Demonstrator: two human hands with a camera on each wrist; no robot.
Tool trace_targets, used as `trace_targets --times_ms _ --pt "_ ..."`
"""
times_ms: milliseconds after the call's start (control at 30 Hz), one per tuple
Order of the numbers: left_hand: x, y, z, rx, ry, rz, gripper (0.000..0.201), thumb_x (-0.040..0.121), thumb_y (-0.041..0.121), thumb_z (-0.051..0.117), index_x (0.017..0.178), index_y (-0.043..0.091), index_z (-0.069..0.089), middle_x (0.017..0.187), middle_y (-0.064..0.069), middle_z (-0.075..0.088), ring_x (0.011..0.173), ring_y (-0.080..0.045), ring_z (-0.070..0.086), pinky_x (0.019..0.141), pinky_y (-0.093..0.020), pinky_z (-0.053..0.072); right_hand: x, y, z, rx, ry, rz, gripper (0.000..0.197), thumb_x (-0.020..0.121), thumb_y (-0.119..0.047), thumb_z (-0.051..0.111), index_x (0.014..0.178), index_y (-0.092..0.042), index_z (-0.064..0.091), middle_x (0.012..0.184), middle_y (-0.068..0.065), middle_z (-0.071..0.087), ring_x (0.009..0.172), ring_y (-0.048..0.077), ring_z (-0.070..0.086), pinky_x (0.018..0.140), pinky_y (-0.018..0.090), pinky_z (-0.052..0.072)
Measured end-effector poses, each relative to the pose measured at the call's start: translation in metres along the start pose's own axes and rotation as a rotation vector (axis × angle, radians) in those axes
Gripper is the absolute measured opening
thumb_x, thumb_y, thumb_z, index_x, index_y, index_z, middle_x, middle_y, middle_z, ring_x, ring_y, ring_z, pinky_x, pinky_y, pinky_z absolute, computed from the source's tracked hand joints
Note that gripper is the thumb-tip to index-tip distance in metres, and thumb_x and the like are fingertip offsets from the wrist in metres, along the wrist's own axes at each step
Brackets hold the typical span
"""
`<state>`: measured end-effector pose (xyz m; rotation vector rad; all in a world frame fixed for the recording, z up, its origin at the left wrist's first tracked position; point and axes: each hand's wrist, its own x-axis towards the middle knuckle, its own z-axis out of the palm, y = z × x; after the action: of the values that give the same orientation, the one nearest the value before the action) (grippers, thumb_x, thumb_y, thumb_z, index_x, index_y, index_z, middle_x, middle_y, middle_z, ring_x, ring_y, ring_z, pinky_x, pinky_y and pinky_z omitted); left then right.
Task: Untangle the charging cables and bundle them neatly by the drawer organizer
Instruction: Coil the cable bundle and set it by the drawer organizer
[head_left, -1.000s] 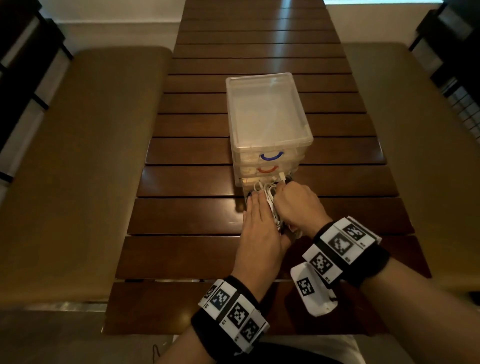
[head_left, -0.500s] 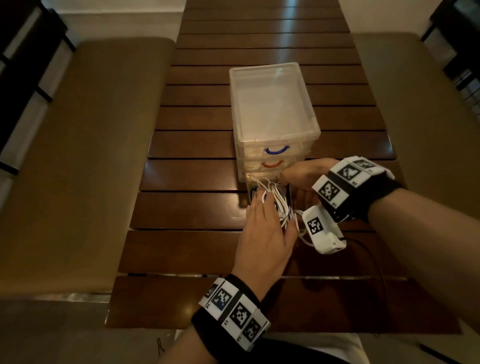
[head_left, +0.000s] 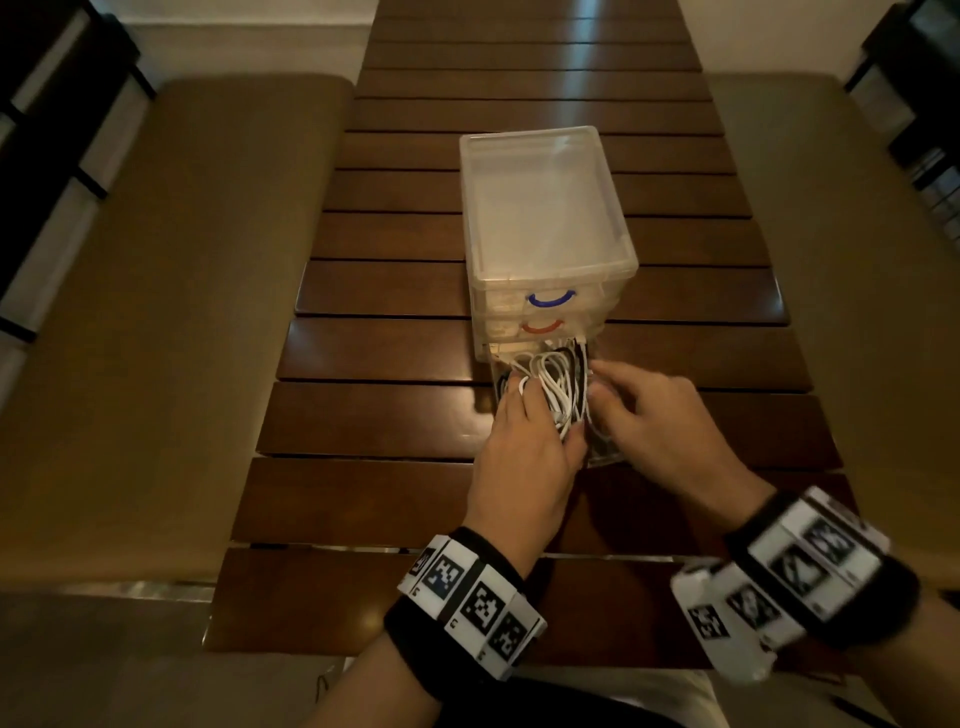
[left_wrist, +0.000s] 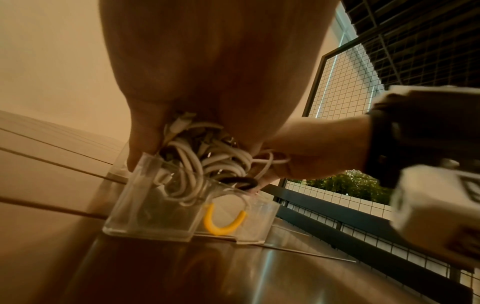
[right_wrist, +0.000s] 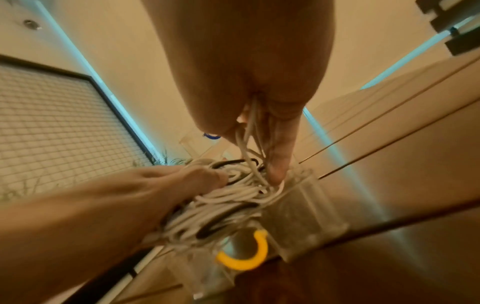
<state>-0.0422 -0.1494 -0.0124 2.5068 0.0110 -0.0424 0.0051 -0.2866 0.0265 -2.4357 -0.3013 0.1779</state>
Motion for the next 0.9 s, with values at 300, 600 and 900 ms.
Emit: trace_targets --times_ms 300,600,900 --pt "0.004 0.005 -0.003 0.125 -0.104 0.019 0.067 0.103 0.041 0.036 0.152 0.004 0.008 0.159 -0.017 0.013 0.148 -0.027 0.018 0.111 -0.041 0.039 -0.004 0.009 0.006 0.149 -0.63 0.098 0.101 0.082 -0.012 0.06 0.157 -0.024 -0.006 0.163 -0.009 0.011 0.132 0.002 0.036 0.104 0.022 0.039" --pt "0.027 0.011 -0.018 0.213 -0.222 -0.066 0.059 0.101 0.043 0.04 0.145 0.007 0.023 0.16 -0.016 0.013 0.131 -0.036 0.045 0.094 -0.042 0.046 0.006 0.004 0.012 -0.02 -0.455 0.147 0.109 0.07 -0.016 0.087 0.152 -0.025 0.017 0.137 0.001 0.055 0.101 0.01 0.061 0.076 0.015 0.049" --pt "0.031 0.007 -0.015 0.262 -0.151 -0.066 0.057 0.098 0.048 0.04 0.14 0.013 0.026 0.151 -0.013 0.03 0.12 -0.032 0.055 0.08 -0.042 0.05 0.0 -0.006 0.014 0.058 -0.373 0.232 0.128 0.078 -0.022 0.082 0.154 -0.021 -0.02 0.144 0.007 0.051 0.115 0.02 0.061 0.08 0.021 0.048"
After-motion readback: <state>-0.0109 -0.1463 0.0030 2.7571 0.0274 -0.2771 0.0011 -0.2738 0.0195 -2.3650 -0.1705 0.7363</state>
